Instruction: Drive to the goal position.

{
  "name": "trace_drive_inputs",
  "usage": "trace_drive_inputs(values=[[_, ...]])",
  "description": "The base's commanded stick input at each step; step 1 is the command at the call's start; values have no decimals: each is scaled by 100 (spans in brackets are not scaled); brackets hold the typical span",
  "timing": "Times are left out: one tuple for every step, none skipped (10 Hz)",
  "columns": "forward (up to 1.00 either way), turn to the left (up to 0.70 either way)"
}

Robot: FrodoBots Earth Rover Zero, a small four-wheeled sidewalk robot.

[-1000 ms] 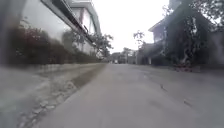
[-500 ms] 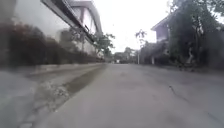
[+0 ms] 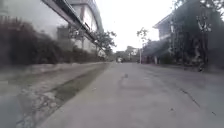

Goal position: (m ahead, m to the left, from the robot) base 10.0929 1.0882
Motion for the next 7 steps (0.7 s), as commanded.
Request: trace_drive_inputs(values=[[100,0],[100,-32],[100,-40],[100,-33],[100,-18],[100,-4],[100,0]])
